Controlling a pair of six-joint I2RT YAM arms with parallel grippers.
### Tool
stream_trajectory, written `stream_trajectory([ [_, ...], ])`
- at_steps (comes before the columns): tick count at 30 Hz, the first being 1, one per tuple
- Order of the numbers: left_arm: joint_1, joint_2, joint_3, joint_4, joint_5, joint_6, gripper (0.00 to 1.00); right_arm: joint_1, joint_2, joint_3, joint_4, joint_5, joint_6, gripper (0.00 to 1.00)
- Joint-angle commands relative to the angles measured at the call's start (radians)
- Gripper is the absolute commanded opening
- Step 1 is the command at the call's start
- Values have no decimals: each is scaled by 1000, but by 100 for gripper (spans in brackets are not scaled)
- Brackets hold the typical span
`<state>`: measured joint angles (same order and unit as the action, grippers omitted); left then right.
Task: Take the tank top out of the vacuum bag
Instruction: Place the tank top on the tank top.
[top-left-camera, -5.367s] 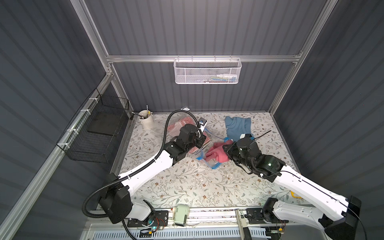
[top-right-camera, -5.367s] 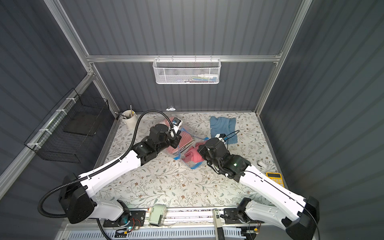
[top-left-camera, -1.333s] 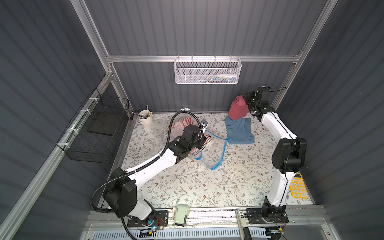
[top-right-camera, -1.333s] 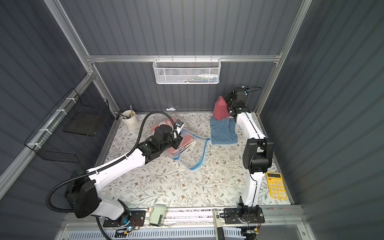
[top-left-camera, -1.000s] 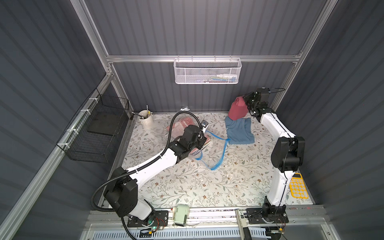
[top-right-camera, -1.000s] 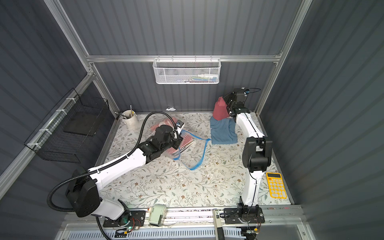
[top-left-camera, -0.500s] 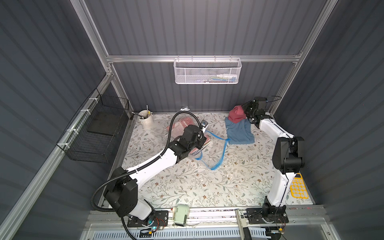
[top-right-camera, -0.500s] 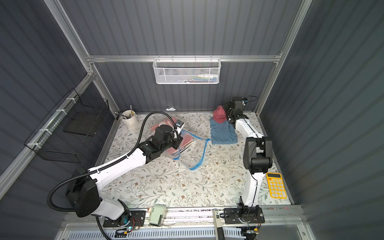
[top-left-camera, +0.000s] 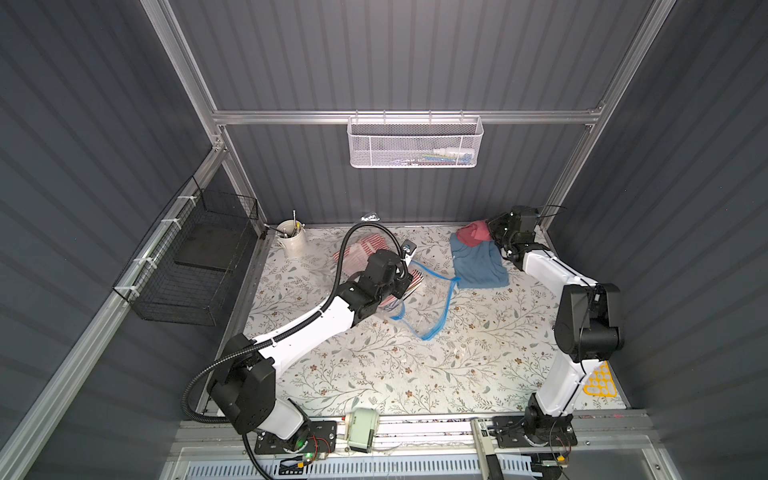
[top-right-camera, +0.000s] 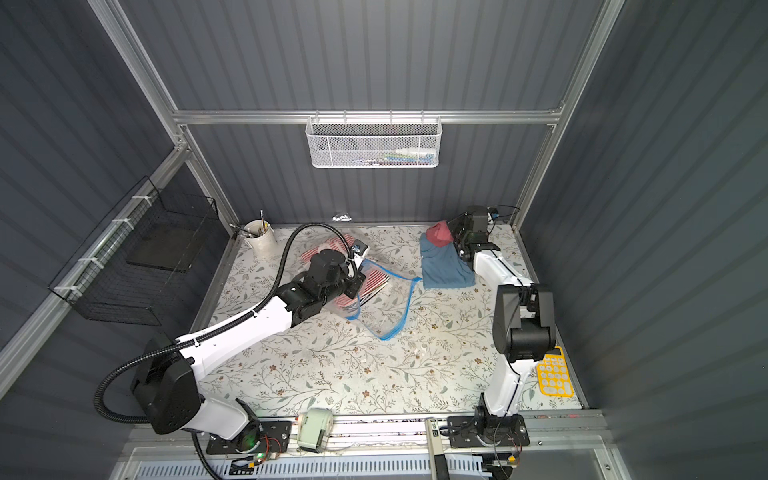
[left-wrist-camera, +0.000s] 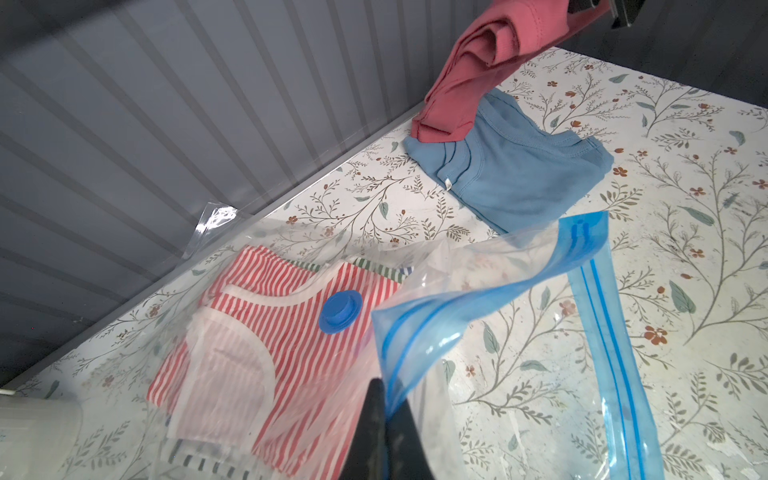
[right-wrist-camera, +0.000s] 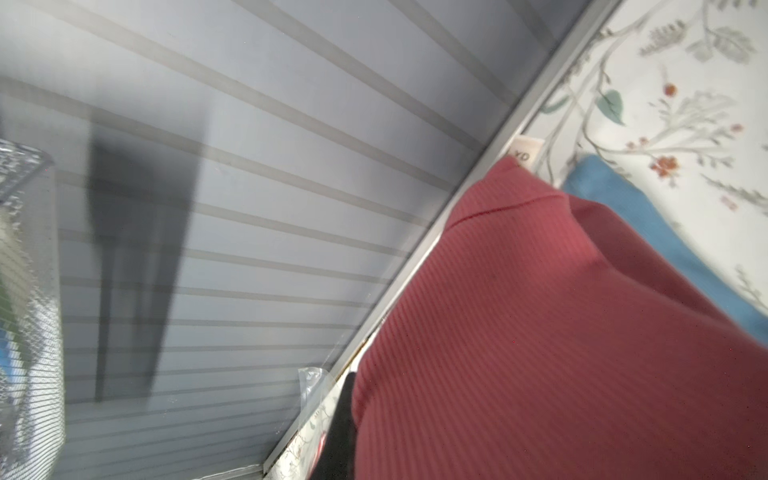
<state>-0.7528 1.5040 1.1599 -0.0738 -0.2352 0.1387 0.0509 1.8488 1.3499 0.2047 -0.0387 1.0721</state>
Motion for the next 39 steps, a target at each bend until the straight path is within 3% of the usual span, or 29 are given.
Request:
stream_trajectory([
  [1,7,-4,14,-12,7,-1,0,-8,-44,-52,47,-3,16,0],
  [25,8,-5,16,-14,16,-4,0,-8,-121,-363,143,-52,90,0],
  [39,7,1,18,-17,26,-7,0,0,-104,-414,203,-115,163,4],
])
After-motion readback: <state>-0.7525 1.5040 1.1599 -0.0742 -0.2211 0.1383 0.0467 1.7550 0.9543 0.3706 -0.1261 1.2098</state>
